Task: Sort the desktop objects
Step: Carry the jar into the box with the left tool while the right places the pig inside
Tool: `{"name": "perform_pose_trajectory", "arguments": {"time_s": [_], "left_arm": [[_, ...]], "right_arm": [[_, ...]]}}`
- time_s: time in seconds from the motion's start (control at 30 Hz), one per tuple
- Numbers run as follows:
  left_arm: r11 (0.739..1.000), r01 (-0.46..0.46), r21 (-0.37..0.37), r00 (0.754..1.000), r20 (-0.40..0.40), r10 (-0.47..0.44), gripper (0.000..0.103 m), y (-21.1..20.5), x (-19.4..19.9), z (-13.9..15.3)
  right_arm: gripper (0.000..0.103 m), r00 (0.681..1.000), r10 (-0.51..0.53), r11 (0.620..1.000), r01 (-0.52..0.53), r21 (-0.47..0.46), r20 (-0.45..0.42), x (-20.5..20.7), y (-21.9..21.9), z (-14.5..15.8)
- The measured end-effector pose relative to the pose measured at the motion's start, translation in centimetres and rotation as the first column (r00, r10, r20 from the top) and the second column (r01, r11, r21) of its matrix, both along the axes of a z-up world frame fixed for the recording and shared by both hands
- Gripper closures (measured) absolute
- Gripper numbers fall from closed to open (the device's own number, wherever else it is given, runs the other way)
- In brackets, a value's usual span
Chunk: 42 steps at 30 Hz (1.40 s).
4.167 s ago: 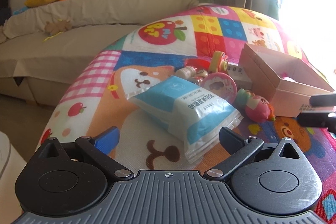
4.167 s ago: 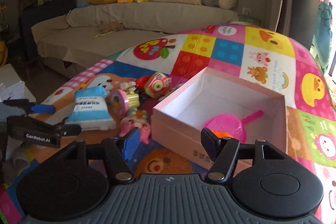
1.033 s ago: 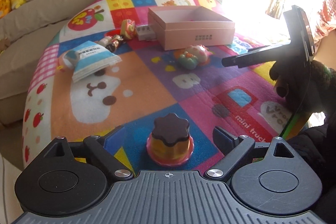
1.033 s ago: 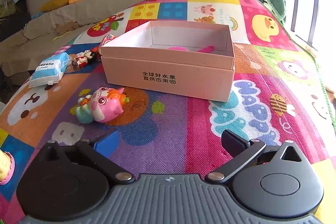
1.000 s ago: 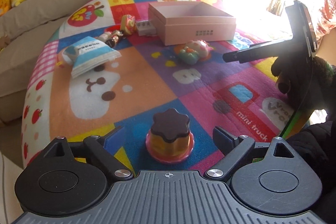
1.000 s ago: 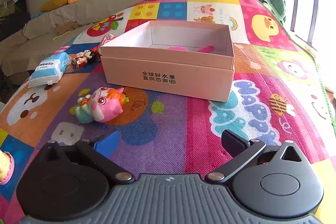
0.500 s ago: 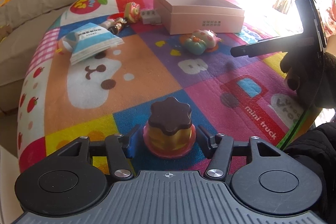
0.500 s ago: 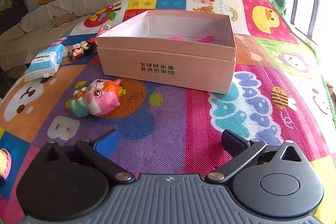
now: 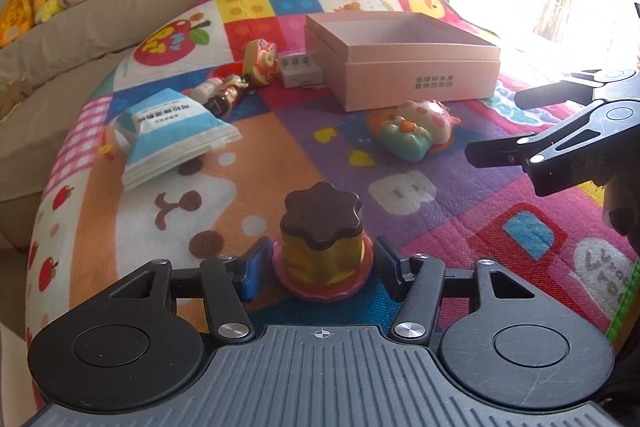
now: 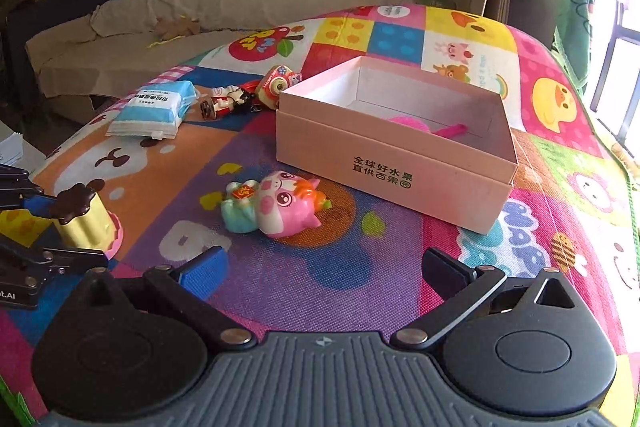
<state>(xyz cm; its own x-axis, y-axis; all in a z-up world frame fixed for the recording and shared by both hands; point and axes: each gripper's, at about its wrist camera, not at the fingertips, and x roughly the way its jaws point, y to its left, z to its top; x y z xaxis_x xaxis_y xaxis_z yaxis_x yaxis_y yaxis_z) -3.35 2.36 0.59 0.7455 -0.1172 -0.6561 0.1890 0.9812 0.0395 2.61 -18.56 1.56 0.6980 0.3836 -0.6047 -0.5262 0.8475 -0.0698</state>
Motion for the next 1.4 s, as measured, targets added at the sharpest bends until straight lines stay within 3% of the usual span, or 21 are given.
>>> {"name": "perform_pose_trajectory", "arguments": {"time_s": [0.4, 0.5, 0.53, 0.57, 0.8, 0.93, 1.1, 1.2, 1.4], "left_arm": [[0.999, -0.017, -0.047, 1.0, -0.002, 0.017, 0.033, 0.7, 0.2, -0.2], [0.998, -0.036, -0.048, 0.999, 0.0, 0.036, 0.036, 0.7, 0.5, -0.2], [0.998, -0.04, -0.046, 0.999, 0.001, 0.04, 0.037, 0.7, 0.6, -0.2], [0.998, -0.039, -0.041, 0.999, 0.004, 0.039, 0.042, 0.6, 0.6, -0.2], [1.0, 0.004, -0.024, 1.0, 0.009, -0.004, 0.042, -0.3, -0.1, 0.5], [0.998, 0.063, -0.029, 0.993, 0.099, -0.06, 0.042, -1.5, 0.8, 4.1], [0.991, 0.128, 0.028, 0.951, 0.279, -0.131, 0.042, -4.5, 4.6, 9.8], [0.989, 0.147, 0.021, 0.941, 0.305, -0.146, 0.042, -6.6, 9.2, 11.2], [0.991, 0.132, -0.025, 0.952, 0.282, -0.12, 0.041, -9.3, 17.9, 9.5]], "right_arm": [[0.0, 0.996, 0.077, 0.997, -0.078, -0.026, -0.046, 3.4, 4.7, -1.0], [0.018, 0.993, 0.093, 0.995, -0.095, -0.029, -0.073, 4.1, 5.7, -1.3], [0.03, 0.992, 0.09, 0.995, -0.094, -0.036, -0.084, 4.3, 5.9, -1.3], [0.03, 0.992, 0.087, 0.995, -0.091, -0.036, -0.088, 4.4, 5.9, -1.2], [0.032, 0.989, 0.141, 0.988, -0.143, -0.058, -0.041, 0.7, 3.2, 1.3], [0.034, 0.989, 0.14, 0.988, -0.137, -0.071, 0.038, -1.9, 0.3, 4.3], [0.034, 0.974, 0.047, 0.999, -0.05, 0.009, 0.222, -2.5, -3.8, 11.0], [0.034, 0.95, -0.038, 0.999, 0.031, 0.027, 0.311, -0.8, -5.3, 13.1], [0.034, 0.967, -0.104, 0.994, 0.094, 0.054, 0.234, 6.4, -6.0, 12.4]]}}
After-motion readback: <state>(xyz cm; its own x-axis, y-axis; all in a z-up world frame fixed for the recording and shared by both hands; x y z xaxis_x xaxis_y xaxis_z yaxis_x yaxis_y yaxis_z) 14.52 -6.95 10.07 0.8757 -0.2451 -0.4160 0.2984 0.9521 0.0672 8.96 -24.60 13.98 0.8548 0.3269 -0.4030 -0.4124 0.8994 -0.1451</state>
